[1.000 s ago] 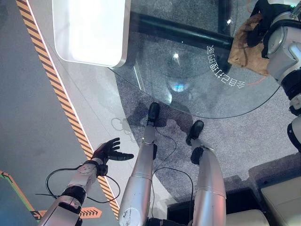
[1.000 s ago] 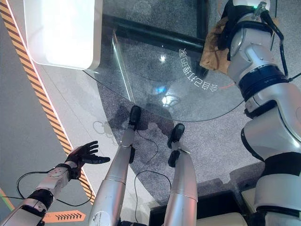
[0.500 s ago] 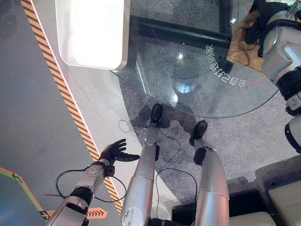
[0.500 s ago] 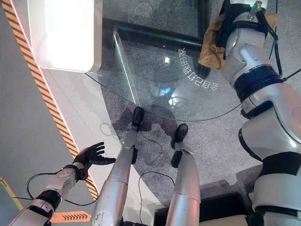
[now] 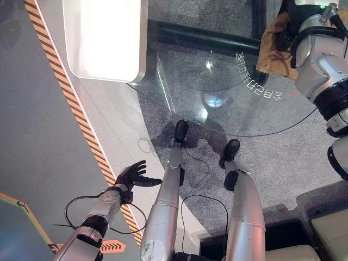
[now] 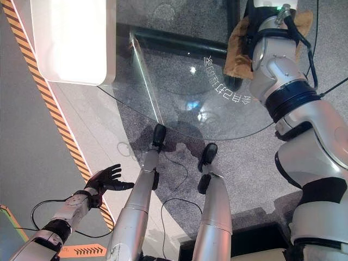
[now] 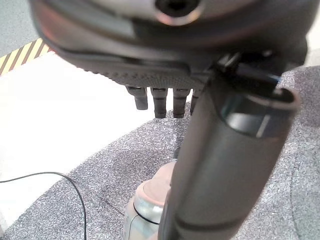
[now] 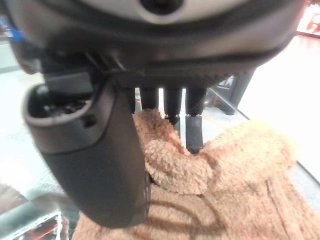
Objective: Wipe the table with a cloth and put it in the basket.
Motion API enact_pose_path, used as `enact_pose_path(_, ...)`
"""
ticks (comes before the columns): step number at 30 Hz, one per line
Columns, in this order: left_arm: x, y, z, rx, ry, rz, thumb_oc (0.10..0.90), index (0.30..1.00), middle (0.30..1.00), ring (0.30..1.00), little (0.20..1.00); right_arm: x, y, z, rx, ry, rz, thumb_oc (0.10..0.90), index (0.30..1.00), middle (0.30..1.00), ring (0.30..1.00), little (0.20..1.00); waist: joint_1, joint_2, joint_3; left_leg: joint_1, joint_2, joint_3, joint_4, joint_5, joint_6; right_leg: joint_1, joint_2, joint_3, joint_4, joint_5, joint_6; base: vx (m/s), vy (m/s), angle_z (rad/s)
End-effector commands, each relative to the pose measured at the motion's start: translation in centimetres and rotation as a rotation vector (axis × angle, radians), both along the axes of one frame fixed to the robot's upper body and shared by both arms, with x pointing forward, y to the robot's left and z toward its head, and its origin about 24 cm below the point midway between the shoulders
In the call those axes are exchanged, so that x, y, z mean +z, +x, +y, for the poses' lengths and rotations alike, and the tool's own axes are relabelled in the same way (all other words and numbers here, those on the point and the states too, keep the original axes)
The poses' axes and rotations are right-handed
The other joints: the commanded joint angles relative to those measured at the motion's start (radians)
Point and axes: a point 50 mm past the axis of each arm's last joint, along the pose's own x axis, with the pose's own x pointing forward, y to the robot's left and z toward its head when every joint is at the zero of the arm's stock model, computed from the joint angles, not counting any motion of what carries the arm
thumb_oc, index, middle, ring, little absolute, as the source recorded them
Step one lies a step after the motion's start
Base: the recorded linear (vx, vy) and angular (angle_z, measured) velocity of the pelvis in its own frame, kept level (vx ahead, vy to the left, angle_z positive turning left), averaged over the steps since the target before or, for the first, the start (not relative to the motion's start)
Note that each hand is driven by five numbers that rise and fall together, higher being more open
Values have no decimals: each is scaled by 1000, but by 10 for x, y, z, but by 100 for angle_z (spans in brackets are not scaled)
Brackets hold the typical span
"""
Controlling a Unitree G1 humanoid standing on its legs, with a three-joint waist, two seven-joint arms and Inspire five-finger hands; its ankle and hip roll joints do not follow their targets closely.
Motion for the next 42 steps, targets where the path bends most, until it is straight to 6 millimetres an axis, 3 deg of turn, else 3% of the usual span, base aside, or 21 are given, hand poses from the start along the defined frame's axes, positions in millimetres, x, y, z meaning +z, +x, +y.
enact_pose_path(1, -19, -23, 6, -6, 65, 81, 800, 900, 900, 900, 900, 5, -20, 143, 554, -68, -61, 100, 300, 300, 300, 200, 41, -27, 13, 18, -138, 84, 89, -114, 117, 90, 36, -63, -264, 162, 36, 0, 0, 0)
enact_pose_path(13, -19, -23, 3, -12, 66, 78, 800, 900, 900, 900, 900, 2, -38, 175, 686, -139, -73, 100, 300, 300, 300, 200, 43, -33, 13, 20, -142, 79, 91, -113, 123, 96, 40, -63, -269, 168, 39, 0, 0, 0)
enact_pose_path(24, -18, -21, 4, -7, 61, 75, 800, 900, 900, 900, 900, -3, -47, 191, 743, -168, -68, 100, 300, 300, 300, 200, 46, -30, 13, 23, -147, 76, 95, -112, 125, 101, 38, -62, -268, 168, 43, 0, 5, 1)
enact_pose_path(35, -17, -20, 5, -13, 64, 77, 800, 900, 900, 900, 900, -7, -41, 187, 692, -158, -51, 100, 300, 300, 300, 200, 53, -25, 13, 22, -150, 72, 92, -108, 127, 99, 32, -67, -264, 169, 46, 0, 5, 5)
enact_pose_path(42, -16, -19, 6, -19, 63, 79, 800, 900, 900, 900, 900, -3, -22, 157, 525, -110, -89, 100, 300, 300, 300, 200, 56, -24, 13, 25, -148, 73, 89, -110, 125, 103, 28, -69, -269, 172, 49, 0, 0, 0)
